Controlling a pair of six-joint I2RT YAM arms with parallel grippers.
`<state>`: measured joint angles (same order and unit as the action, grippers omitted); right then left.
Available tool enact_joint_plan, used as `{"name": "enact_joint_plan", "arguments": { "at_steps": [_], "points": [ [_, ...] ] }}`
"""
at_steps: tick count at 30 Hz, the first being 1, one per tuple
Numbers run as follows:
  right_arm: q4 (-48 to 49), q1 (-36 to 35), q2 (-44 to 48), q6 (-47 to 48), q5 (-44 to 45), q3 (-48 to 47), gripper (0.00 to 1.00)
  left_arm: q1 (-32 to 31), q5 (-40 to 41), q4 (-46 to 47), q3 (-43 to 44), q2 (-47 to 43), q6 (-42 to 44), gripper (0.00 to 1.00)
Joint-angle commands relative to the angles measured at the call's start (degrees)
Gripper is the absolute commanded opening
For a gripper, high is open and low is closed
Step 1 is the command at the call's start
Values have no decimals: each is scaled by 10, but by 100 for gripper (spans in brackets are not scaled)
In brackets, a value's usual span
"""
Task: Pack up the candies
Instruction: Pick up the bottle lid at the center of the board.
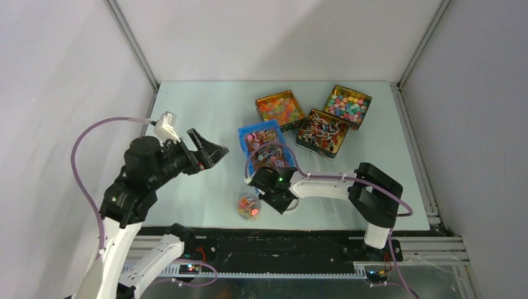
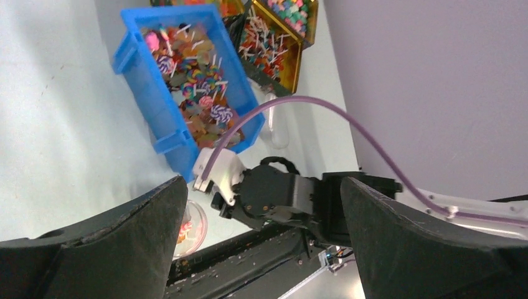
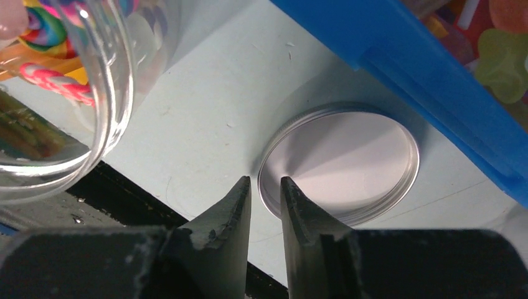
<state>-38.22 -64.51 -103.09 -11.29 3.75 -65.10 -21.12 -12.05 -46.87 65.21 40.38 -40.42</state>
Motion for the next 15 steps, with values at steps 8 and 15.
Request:
{"name": "enact_joint_plan", "arguments": {
  "at_steps": [8,15],
  "points": [
    [16,1,-27,5,15,-10,14,4,33,95,63,-25,-1,100],
    [2,4,-18,-1,16,-10,2,5,55,117,52,-43,-1,100]
  ]
}}
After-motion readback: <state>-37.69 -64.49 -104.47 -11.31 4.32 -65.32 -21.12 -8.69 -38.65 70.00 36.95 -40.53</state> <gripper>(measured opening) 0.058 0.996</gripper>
